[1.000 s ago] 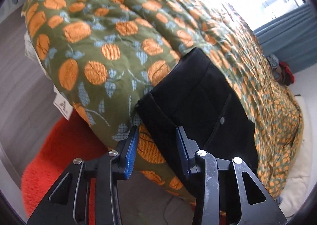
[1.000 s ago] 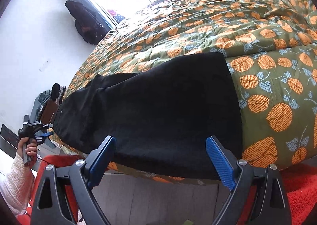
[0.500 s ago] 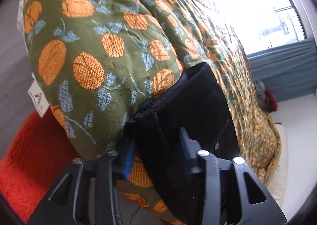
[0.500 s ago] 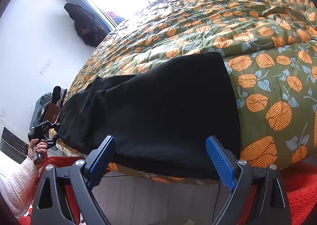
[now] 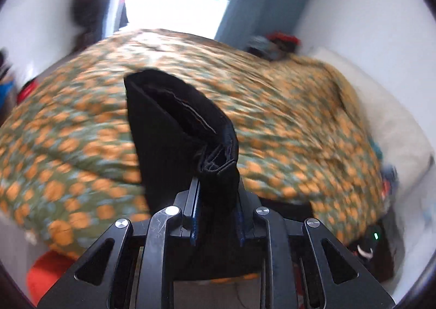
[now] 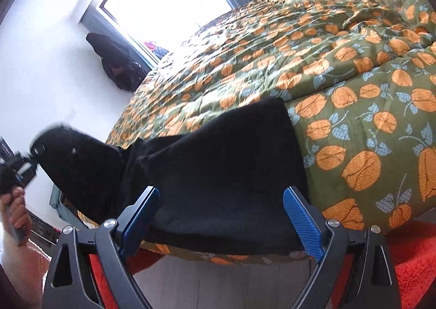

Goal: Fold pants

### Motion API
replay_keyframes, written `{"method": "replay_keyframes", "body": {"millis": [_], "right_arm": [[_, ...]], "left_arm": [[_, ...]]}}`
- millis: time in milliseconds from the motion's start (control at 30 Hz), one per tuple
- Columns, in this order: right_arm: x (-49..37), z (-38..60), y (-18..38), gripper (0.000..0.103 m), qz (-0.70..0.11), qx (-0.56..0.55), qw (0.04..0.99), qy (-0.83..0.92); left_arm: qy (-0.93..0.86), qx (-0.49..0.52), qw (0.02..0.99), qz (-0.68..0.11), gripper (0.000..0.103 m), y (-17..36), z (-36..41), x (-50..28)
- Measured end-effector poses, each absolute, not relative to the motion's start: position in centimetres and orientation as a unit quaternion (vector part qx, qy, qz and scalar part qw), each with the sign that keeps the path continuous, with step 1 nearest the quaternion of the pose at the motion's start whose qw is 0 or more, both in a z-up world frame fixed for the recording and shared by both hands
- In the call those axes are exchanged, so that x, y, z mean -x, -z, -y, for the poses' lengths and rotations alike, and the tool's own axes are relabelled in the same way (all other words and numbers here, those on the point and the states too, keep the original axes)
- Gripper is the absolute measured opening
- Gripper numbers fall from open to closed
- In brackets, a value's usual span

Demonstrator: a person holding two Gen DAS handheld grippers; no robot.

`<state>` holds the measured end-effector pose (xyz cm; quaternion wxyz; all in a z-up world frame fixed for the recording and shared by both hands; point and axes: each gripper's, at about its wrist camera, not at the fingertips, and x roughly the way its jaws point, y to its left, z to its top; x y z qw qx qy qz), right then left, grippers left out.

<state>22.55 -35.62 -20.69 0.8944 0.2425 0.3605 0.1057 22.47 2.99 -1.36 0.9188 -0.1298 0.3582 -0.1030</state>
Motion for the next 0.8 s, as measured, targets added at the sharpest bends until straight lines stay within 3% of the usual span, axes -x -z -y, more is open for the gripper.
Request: {"method": "replay_keyframes", "body": {"millis": [33,100,200,333,433,567,733,800], "right_arm": [[-22.4,35.8,20.6,0.092,-0.357,-0.246,0.895,-0.104],[-22.1,36.4,20.5,0.092,-0.351,-0.254,0.895,-0.101],[-21.5,37.6,20.2,0.092,-0.337,-0.276,0.895,-0.092],[-20.0,39.9,19.9,0.092,-0.309,-0.317,0.894,-0.074],[-19.9,40.8,20.1,0.092,-0.312,-0.351,0.879,-0.084],[-23.1,38.6,19.5,0.094,-0.324,-0.421,0.823,-0.198],[-30.7,34.0,20.7,0.094,-0.429,-0.356,0.786,-0.266],[-33.3,32.8,22.2,0.085,-0.477,-0.322,0.768,-0.28]], "left_arm": [[0.133,0.109,0.914,-0.369,0.025,2.1,0.3,-23.2],[0.188,0.062,0.89,-0.411,0.043,5.0,6.5,-24.8],[0.222,0.009,0.836,-0.501,0.045,10.7,13.3,-26.3],[0.23,0.015,0.828,-0.511,0.046,11.4,12.7,-24.8],[0.185,0.018,0.854,-0.485,0.054,10.2,8.2,-24.8],[0.081,0.024,0.87,-0.485,0.048,11.9,1.9,-25.7],[0.057,0.035,0.845,-0.531,0.03,17.5,-0.4,-25.6],[0.05,0.014,0.846,-0.531,0.03,18.9,0.5,-25.5]]}}
